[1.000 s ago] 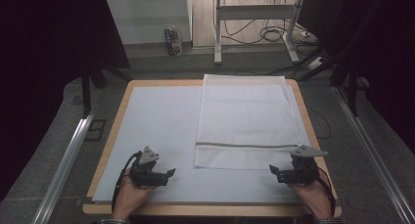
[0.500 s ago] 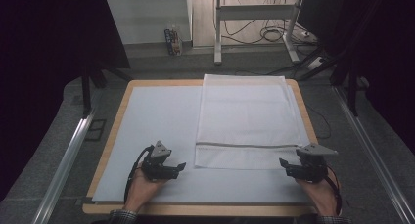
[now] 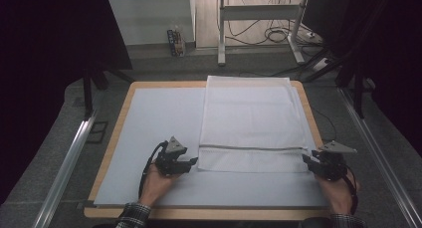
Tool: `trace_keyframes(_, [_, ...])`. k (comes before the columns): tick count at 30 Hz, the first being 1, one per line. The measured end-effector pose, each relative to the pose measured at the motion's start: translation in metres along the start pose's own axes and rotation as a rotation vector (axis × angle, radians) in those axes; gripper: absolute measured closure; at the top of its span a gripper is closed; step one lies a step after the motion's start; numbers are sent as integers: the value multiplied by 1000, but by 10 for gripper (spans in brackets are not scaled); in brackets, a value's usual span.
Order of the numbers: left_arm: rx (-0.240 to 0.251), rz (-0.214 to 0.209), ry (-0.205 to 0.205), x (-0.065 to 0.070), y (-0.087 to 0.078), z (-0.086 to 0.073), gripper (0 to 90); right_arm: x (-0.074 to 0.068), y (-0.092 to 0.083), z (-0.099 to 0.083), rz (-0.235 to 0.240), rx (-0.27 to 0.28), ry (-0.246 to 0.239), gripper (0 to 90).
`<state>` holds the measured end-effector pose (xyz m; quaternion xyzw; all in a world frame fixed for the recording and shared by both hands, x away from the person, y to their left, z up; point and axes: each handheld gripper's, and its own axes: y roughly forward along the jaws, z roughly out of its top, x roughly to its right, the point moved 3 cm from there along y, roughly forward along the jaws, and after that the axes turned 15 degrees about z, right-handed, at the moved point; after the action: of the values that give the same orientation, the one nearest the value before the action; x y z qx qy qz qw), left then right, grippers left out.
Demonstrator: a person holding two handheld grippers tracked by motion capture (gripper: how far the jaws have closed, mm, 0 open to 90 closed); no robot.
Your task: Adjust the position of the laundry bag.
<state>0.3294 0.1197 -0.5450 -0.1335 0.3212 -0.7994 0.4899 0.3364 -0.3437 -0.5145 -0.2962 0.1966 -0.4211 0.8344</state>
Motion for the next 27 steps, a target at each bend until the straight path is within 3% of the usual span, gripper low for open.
trace_keyframes(6, [-4, 1, 1, 3, 9, 5, 476, 4, 5, 2, 4, -13, -4, 654])
trace_keyframes(10, [-10, -3, 2, 6, 16, 9, 479, 9, 9, 3, 0, -16, -1, 646])
trace_keyframes(18, [-40, 37, 22, 9, 31, 12, 452, 15, 20, 3, 34, -47, 15, 609])
trace_keyframes(21, [-52, 35, 37, 13, 35, 11, 489, 16, 22, 1, 39, -72, 16, 627])
trace_keyframes(27, [-65, 23, 15, 17, 36, 13, 628, 15, 25, 0, 29, -119, 18, 707])
